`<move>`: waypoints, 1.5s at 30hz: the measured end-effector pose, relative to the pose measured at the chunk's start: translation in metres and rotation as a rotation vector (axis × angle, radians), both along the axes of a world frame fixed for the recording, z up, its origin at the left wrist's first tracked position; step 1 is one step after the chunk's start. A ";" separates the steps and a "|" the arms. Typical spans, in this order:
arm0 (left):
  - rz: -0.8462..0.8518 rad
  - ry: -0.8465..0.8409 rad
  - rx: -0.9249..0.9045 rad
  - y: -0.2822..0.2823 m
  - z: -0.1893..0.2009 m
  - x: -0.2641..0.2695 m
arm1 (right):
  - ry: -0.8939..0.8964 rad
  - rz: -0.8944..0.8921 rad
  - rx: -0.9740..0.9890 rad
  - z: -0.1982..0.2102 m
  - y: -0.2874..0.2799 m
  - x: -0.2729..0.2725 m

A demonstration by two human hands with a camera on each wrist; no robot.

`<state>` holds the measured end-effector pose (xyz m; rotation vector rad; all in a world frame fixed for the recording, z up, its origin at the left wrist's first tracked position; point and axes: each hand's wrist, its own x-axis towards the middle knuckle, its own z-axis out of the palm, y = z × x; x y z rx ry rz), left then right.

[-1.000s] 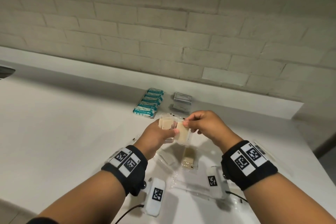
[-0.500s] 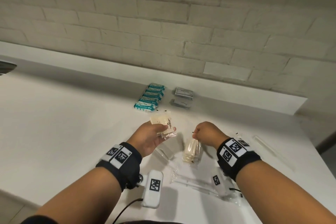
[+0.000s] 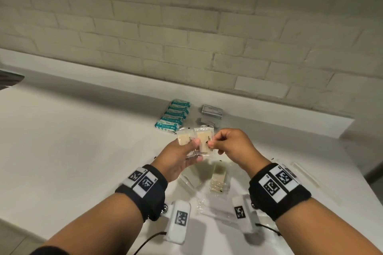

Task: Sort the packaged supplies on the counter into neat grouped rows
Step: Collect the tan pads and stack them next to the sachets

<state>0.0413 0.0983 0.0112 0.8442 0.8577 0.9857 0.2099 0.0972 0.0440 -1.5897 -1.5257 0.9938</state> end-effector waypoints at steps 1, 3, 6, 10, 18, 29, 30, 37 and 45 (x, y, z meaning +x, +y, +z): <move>0.030 0.003 -0.039 0.002 0.001 0.000 | -0.012 -0.038 0.030 0.000 0.002 0.003; 0.046 0.005 -0.146 0.005 0.002 0.000 | -0.025 -0.078 0.153 0.000 0.004 0.007; -0.010 -0.056 -0.227 0.006 0.006 -0.001 | -0.239 0.018 0.460 0.001 0.003 0.010; 0.011 -0.092 -0.139 0.008 0.010 0.001 | -0.597 0.165 0.738 -0.008 -0.002 0.015; 0.044 0.071 0.135 0.008 0.009 0.002 | -0.079 0.039 0.130 0.014 -0.003 0.009; -0.047 0.009 0.079 0.006 0.002 -0.006 | -0.248 -0.078 -0.028 0.004 0.013 0.036; -0.046 -0.023 0.052 0.006 0.001 -0.007 | -0.311 -0.090 -0.056 -0.002 0.016 0.040; -0.011 -0.123 -0.075 0.006 0.000 -0.009 | -0.540 0.004 -0.204 -0.048 0.024 0.035; -0.088 0.103 0.077 0.009 -0.009 -0.012 | -0.166 -0.017 -0.095 -0.013 0.013 0.025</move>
